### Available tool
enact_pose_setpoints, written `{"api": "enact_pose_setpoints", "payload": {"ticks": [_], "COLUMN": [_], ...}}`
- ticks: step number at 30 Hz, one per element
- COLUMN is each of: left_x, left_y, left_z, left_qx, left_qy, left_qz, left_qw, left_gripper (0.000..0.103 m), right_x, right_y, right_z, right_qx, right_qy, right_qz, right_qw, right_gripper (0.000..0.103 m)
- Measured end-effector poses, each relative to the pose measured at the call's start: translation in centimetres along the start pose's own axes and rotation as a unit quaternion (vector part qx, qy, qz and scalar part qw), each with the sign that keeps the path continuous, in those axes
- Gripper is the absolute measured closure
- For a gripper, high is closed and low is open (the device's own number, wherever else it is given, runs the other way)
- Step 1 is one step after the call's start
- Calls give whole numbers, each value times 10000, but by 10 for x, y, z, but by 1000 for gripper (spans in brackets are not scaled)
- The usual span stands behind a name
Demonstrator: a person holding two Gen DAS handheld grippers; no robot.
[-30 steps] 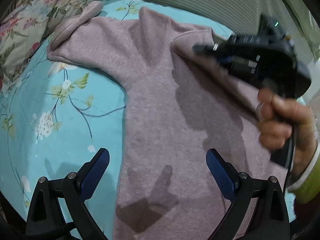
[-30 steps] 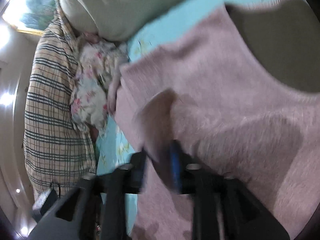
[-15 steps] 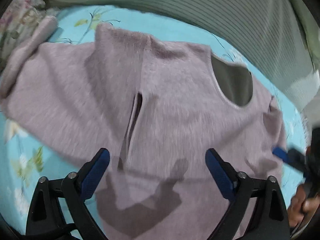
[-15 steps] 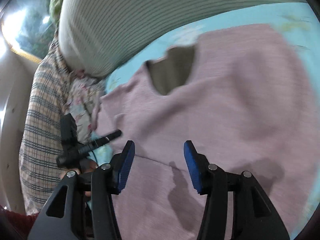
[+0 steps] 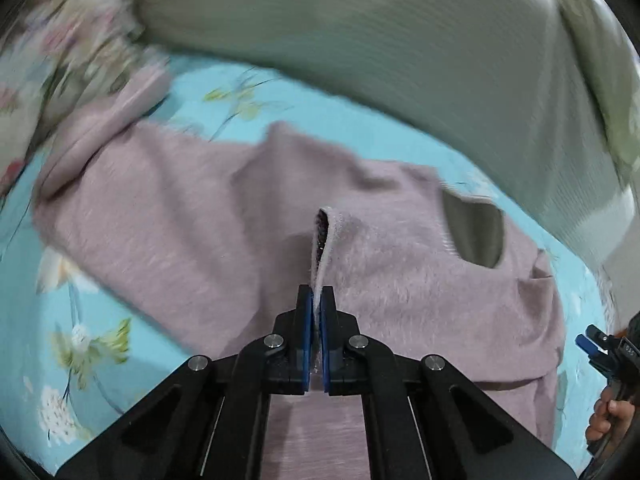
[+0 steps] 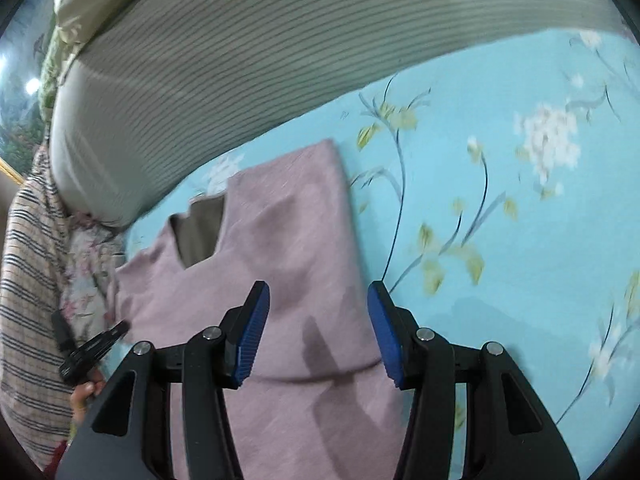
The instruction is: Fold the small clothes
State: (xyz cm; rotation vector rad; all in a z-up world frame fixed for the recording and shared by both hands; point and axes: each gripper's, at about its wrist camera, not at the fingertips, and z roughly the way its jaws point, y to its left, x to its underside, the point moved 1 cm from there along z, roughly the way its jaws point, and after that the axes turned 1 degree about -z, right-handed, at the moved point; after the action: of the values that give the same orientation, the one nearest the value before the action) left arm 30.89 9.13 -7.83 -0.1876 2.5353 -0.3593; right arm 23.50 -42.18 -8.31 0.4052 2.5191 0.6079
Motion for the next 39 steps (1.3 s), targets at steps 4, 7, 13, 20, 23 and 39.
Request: {"api": "enact_pose_setpoints", "payload": {"ticks": [4,7,13,20,23,39], "left_x": [5,12,21,24,27,33], "left_y": [13,13,18,-11,-10,16], "left_z": [-13,-14,-17,-5,6,-5], "left_qx": [-29,-92,-29,228,160,-228], "left_qy": [-179,-206,-246,-142,-52,80], "left_qz": [-170,-218,-523,-218,-259,-95], "left_qw": [9997,9995,9983,9994,9995,9997], "left_gripper": [101,101,101,101,101,100], "right_x": [-16,-18,-27,-23,-22,22], "right_y": [2,5,-5,-31,-18,28], "right_z": [32,60,37,51,28,31], "right_qx": [146,197,109,406,928,235], "right_qy": [153,413,-180,134,-170,429], "right_qz": [-167,-300,21,212,35,-380], "right_qw": [9996,9985,9998,9989,9955,9981], "right_gripper": [51,51,96,96,89,48]}}
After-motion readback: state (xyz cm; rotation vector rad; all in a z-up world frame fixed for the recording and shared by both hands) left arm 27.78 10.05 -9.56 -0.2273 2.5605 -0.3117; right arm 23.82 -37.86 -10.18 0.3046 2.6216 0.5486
